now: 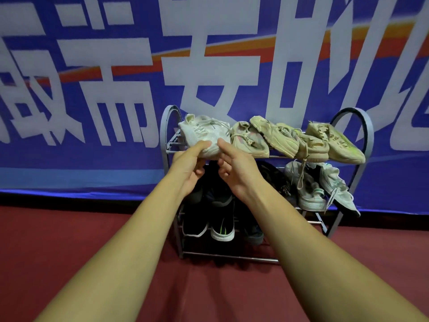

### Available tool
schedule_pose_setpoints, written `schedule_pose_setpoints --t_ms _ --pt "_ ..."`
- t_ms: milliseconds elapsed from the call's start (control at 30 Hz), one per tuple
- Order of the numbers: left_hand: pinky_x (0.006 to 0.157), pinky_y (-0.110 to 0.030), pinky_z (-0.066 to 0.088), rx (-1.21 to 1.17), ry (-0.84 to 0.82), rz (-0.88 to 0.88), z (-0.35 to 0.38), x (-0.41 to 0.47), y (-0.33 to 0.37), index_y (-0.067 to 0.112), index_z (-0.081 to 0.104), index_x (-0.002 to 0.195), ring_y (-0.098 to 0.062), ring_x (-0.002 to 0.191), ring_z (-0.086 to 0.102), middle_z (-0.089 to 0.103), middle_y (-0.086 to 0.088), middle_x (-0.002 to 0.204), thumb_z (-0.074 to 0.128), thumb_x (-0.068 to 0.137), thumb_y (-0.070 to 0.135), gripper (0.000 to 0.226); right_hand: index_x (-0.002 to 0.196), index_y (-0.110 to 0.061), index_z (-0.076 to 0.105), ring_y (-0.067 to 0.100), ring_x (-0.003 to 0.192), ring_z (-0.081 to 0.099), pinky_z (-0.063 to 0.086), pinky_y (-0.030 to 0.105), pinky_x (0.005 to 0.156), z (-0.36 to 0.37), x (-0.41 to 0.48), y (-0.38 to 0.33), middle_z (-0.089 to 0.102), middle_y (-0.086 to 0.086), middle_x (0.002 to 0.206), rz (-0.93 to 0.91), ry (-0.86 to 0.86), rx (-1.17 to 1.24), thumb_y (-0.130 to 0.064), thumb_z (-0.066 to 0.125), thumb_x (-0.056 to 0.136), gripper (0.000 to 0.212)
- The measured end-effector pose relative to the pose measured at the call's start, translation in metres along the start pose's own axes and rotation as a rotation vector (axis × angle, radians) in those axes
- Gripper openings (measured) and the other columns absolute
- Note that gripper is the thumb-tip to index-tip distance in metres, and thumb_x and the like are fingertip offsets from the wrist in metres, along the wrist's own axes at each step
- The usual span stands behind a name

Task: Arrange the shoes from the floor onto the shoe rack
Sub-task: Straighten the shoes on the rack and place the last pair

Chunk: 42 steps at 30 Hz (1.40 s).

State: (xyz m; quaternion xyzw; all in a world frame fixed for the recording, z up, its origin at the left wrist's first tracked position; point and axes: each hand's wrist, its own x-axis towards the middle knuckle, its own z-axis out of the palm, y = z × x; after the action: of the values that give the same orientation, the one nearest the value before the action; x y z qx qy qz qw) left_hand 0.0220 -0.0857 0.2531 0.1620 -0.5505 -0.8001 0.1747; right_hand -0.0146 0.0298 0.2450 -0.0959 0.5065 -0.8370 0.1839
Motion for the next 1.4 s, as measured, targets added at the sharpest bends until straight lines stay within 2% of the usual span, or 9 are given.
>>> schedule_pose_setpoints --t_ms 167,300,433,567,767,900,1033,1267,1400 --pt "0.048 -0.020 0.034 -0.041 0.067 0.046 -0.019 0.011 0.008 0.014 0.066 0.082 -0.006 0.045 0.051 0.063 0.005 0.056 0.069 0.086 0.011 0.005 0.112 -0.004 0.073 0.006 0.052 0.040 0.028 0.015 0.043 0.013 0.006 0.014 0.075 0.001 0.073 0.054 0.052 -0.139 -0.031 0.073 0.089 0.035" --pt "0.048 -0.021 0.029 -0.114 0.071 0.020 -0.025 0.016 0.000 0.018 0.068 0.089 -0.003 0.046 0.054 0.067 0.006 0.064 0.078 0.082 0.026 0.015 0.106 -0.006 0.074 0.006 0.053 0.042 0.029 0.016 0.042 0.022 0.016 0.020 0.076 0.019 0.102 0.048 0.086 -0.101 -0.025 0.076 0.086 0.028" --pt "0.046 -0.022 0.024 -0.090 -0.003 -0.051 -0.027 0.017 -0.012 0.021 0.067 0.089 -0.005 0.047 0.048 0.064 0.003 0.070 0.076 0.083 0.027 0.013 0.103 0.003 0.073 0.004 0.044 0.039 0.030 0.016 0.039 0.020 0.023 0.024 0.074 0.005 0.073 -0.006 0.090 -0.149 -0.023 0.070 0.092 0.028" --pt "0.040 -0.020 0.028 -0.246 0.065 -0.033 -0.038 0.029 -0.010 0.015 0.064 0.108 -0.008 0.058 0.055 0.068 -0.004 0.088 0.074 0.083 0.015 0.027 0.093 -0.007 0.070 0.008 0.043 0.030 0.023 0.017 0.035 0.014 0.024 0.027 0.076 0.010 0.077 0.102 0.144 -0.172 -0.027 0.067 0.092 0.020" --pt "0.039 -0.018 0.026 -0.333 0.189 -0.009 -0.048 0.042 -0.012 0.012 0.066 0.097 -0.004 0.052 0.058 0.070 -0.001 0.081 0.072 0.085 0.010 0.014 0.090 -0.016 0.072 0.005 0.047 0.040 0.031 0.017 0.046 0.007 0.028 0.033 0.078 0.011 0.095 0.110 0.202 -0.102 -0.040 0.071 0.089 0.024" --pt "0.043 -0.019 0.027 -0.239 0.235 -0.006 -0.049 0.048 -0.016 0.014 0.069 0.093 -0.004 0.052 0.055 0.069 0.001 0.075 0.080 0.082 0.019 0.017 0.097 -0.009 0.070 0.003 0.045 0.040 0.030 0.014 0.040 0.008 0.038 0.030 0.078 0.015 0.099 0.109 0.220 -0.035 -0.023 0.068 0.090 0.015" --pt "0.048 -0.020 0.028 -0.244 0.229 0.004 -0.052 0.053 -0.014 0.016 0.069 0.092 -0.004 0.054 0.056 0.070 0.003 0.072 0.082 0.080 0.025 0.020 0.089 -0.010 0.066 0.004 0.047 0.040 0.027 0.013 0.038 0.011 0.042 0.023 0.077 0.016 0.096 0.126 0.228 0.067 -0.013 0.062 0.089 0.005" --pt "0.050 -0.022 0.029 -0.175 0.257 0.029 -0.051 0.061 -0.015 0.018 0.068 0.086 -0.006 0.061 0.054 0.069 0.002 0.078 0.081 0.080 0.025 0.017 0.091 -0.007 0.067 0.007 0.045 0.038 0.028 0.018 0.041 0.011 0.041 0.022 0.078 0.018 0.091 0.045 0.361 0.173 -0.016 0.061 0.084 0.012" --pt "0.049 -0.022 0.029 -0.186 0.277 -0.019 -0.048 0.062 -0.024 0.019 0.067 0.085 -0.005 0.057 0.056 0.067 0.006 0.072 0.082 0.079 0.024 0.018 0.092 -0.008 0.065 0.006 0.046 0.041 0.028 0.016 0.040 0.007 0.043 0.024 0.078 0.014 0.092 0.092 0.283 0.113 -0.017 0.062 0.089 0.010"
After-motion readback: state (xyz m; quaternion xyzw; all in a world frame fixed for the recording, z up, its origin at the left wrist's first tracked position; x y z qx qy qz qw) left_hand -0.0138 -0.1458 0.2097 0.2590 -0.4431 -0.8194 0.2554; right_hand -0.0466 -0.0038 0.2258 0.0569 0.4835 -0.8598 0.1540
